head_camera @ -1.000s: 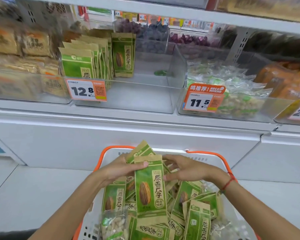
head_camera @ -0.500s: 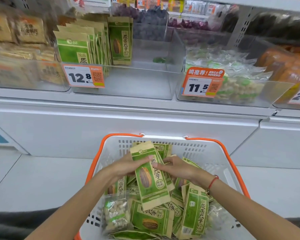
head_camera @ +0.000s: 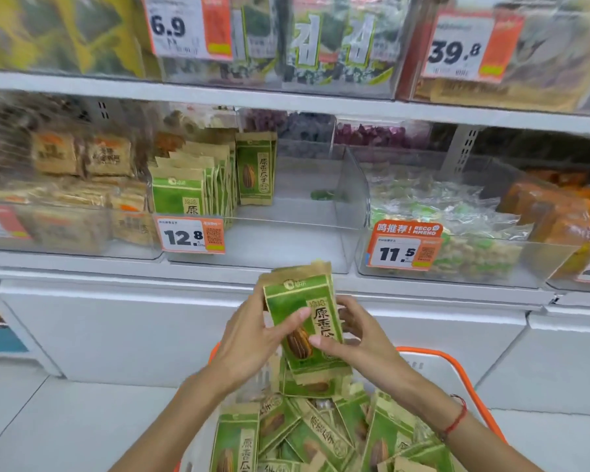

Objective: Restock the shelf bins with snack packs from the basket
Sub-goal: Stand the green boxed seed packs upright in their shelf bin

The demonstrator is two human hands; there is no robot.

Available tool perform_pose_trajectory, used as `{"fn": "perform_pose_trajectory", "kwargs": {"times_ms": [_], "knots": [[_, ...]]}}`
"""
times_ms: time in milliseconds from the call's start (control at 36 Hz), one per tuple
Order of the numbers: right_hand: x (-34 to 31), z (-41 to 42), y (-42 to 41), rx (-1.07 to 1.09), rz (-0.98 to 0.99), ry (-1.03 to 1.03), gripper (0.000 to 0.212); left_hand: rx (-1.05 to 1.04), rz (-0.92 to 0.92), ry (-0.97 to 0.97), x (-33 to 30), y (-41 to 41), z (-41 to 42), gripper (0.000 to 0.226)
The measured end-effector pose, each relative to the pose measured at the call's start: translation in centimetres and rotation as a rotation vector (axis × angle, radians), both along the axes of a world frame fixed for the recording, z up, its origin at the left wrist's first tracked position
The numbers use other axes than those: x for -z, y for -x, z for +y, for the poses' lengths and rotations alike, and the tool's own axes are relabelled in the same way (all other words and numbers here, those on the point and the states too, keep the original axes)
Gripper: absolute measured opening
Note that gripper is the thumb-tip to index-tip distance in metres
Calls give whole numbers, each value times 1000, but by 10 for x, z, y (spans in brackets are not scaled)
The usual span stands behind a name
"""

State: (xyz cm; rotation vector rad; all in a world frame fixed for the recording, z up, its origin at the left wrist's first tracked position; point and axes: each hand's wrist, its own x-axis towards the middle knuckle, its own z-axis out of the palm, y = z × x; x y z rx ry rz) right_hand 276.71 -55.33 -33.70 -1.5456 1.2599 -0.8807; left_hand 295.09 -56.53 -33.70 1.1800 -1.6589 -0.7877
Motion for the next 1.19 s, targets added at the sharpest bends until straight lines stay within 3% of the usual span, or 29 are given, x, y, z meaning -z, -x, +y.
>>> {"fn": "perform_pose_trajectory", "kwargs": {"times_ms": [83,167,250,361,556,611,750,806,889,972,1083,1194], "knots": [[-33,-2,-11,56,68,212,50,-154,63,172,-25,-11,-12,50],[-64,-8,-22,101,81,368,48,-394,194,378,-44,-24,-23,35],[-92,-28,-31,109,-24,224,52,-589,207,484,-64,-41,-42,24],[-119,-77,-40,-14,-142,-178,43,-677,-191,532,-86,-72,-80,16],[-141,-176,-64,26,-191,-224,28,-620,-706,516,-101,-111,-127,42],[-137,-203,-73,77,-116,-182,40,-584,-774,481,-97,-115,-137,50],[-100,-280,-91,52,40,-78,117,-567,-816,512,-86,-122,-152,48],[-86,-299,-98,70,22,-58,129,-572,-795,538,-85,-123,-154,46],[-81,-298,-117,159,88,35,85,-571,-778,563,-84,-123,-155,44],[-76,-312,-120,235,309,188,57,-559,-779,574,-84,-124,-156,43],[-76,-321,-122,249,577,295,62,-551,-771,572,-84,-124,-157,42],[-69,-326,-137,313,588,302,72,-571,-770,576,-84,-120,-157,41]]}}
